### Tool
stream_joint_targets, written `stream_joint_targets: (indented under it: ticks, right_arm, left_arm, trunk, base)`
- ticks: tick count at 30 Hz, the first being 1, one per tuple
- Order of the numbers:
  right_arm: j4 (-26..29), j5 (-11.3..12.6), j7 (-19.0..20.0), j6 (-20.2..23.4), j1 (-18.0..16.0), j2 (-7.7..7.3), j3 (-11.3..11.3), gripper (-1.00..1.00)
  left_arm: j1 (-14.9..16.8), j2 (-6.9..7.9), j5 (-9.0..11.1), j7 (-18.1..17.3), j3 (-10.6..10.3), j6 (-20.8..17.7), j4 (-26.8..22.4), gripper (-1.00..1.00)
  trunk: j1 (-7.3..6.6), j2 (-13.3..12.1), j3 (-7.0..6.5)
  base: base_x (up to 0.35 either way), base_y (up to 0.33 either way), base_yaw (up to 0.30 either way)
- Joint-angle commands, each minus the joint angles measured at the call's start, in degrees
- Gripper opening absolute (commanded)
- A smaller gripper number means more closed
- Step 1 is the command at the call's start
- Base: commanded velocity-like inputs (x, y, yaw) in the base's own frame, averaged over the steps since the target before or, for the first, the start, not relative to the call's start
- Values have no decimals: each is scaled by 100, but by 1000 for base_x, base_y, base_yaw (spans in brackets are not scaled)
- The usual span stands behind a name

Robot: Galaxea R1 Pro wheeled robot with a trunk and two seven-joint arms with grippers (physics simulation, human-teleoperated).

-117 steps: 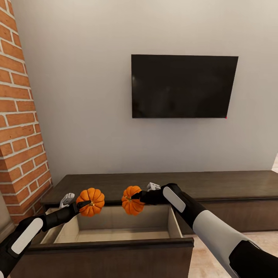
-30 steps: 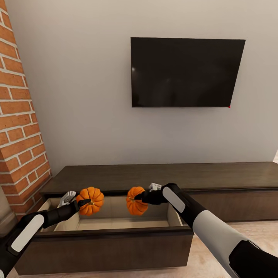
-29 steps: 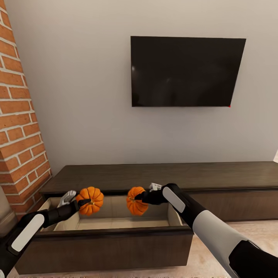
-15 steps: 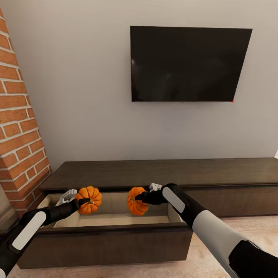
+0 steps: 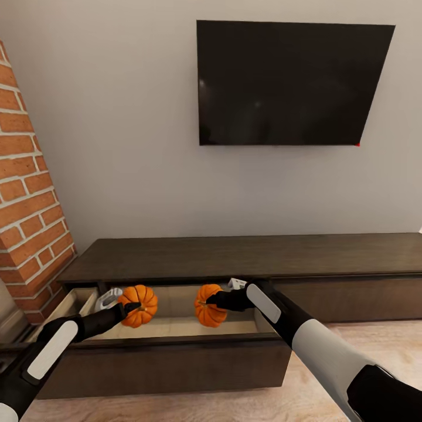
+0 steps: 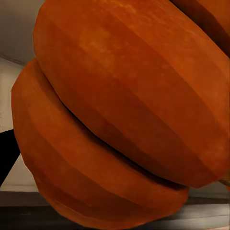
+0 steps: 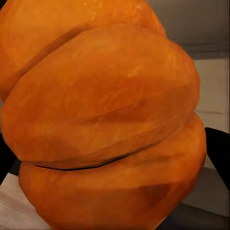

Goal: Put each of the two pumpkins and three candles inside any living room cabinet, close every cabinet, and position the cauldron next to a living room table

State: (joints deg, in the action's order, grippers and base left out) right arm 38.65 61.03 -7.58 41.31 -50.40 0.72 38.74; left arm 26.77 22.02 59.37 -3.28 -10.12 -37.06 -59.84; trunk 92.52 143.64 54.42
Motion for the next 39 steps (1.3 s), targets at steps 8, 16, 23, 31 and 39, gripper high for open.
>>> stream_joint_targets:
  ticks: [8, 16, 23, 31, 39]
  right_arm:
    - [11, 76, -142, -5, -5, -2, 20, -100]
    - [7, 72, -197, -150, -5, 5, 28, -100]
    - [-242, -34, -566, -303, -5, 96, 24, -100]
    - [-278, -290, -580, -416, -5, 215, 11, -100]
    - [-279, -302, -578, -525, -5, 218, 17, -100]
  left_arm:
    - [4, -4, -5, 3, -15, -3, -5, -100]
    - [2, -5, -5, 3, -16, -3, -69, -100]
    - [4, -5, -5, 1, -18, -3, -77, -100]
    - [3, -5, -5, -5, -38, -11, -80, -100]
    - [0, -5, -5, 2, -199, -20, -190, -100]
  trunk:
    - [12, 9, 117]
    - [12, 9, 117]
    - [17, 12, 161]
    - [19, 13, 183]
    - [30, 19, 272]
  base:
    - [0, 0, 0]
    - [0, 0, 0]
    - [0, 0, 0]
    - [0, 0, 0]
    - [0, 0, 0]
